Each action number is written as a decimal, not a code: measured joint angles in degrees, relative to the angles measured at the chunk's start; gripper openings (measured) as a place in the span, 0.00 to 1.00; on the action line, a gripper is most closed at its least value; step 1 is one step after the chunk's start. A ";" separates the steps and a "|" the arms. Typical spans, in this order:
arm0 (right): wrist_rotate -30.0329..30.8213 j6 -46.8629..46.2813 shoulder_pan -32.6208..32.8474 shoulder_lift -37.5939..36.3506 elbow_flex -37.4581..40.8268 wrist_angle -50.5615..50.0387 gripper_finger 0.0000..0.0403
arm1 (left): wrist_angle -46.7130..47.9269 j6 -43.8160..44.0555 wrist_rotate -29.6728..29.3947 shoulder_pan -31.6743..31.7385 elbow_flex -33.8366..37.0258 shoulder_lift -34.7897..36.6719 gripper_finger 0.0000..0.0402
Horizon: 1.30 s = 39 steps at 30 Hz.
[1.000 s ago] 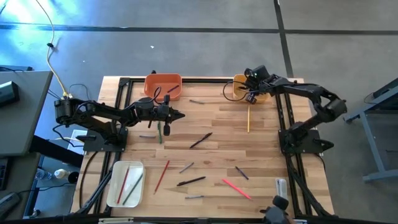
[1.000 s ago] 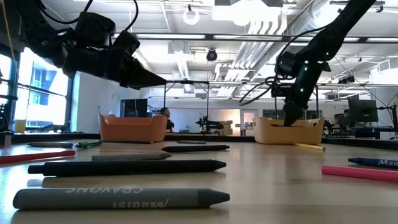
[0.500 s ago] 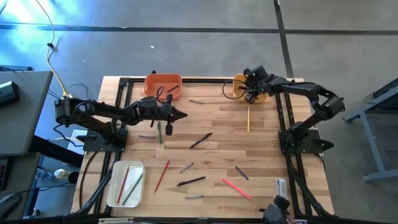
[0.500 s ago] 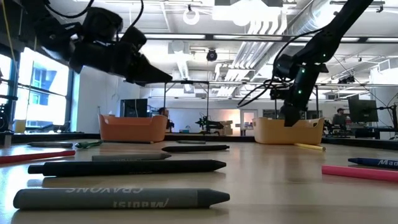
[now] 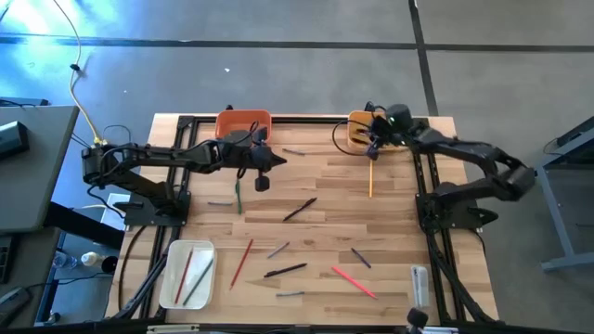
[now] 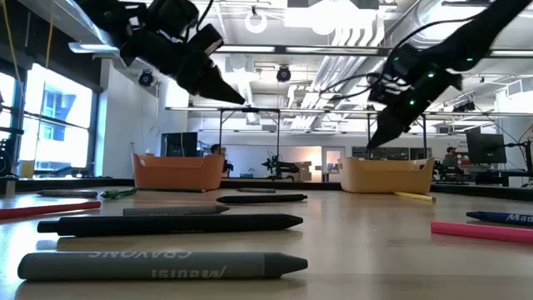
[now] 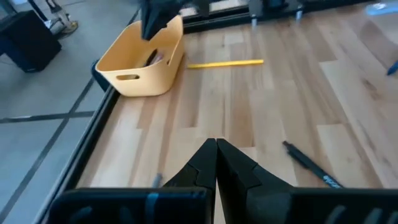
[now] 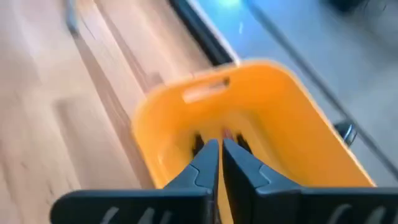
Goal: Sort crayons/erasers/pens/pencils in bins
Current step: Put the gray crayon into the orange bin
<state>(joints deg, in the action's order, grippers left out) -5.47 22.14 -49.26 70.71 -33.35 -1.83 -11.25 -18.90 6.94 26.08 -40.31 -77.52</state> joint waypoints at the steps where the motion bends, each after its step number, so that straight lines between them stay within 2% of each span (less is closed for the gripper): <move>1: -0.59 -0.78 0.61 -2.04 2.12 2.58 0.03 | 0.65 -0.24 -0.03 0.17 -1.05 -0.57 0.00; 8: -2.35 -6.17 7.75 -15.40 12.24 16.69 0.01 | 5.57 -1.67 -0.11 1.32 -8.36 -7.41 0.00; 15: -2.36 -10.74 16.42 -22.21 15.00 17.09 0.00 | 13.22 -6.40 -0.06 2.32 -17.32 -16.56 0.00; 25: 2.58 -11.75 25.66 -23.07 18.50 19.10 0.00 | 34.71 -14.93 1.13 6.60 -31.72 -26.19 0.00; 33: 3.54 -11.19 28.82 -23.05 20.36 21.82 0.00 | 40.38 -20.03 0.49 8.65 -39.85 -35.09 0.01; 39: 3.54 -10.68 29.81 -23.03 20.36 22.52 0.00 | 42.78 -20.42 1.53 9.19 -42.88 -38.30 0.10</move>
<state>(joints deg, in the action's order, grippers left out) -1.93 11.46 -19.45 47.68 -12.99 20.69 31.53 -39.32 8.47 35.27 -83.20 -115.82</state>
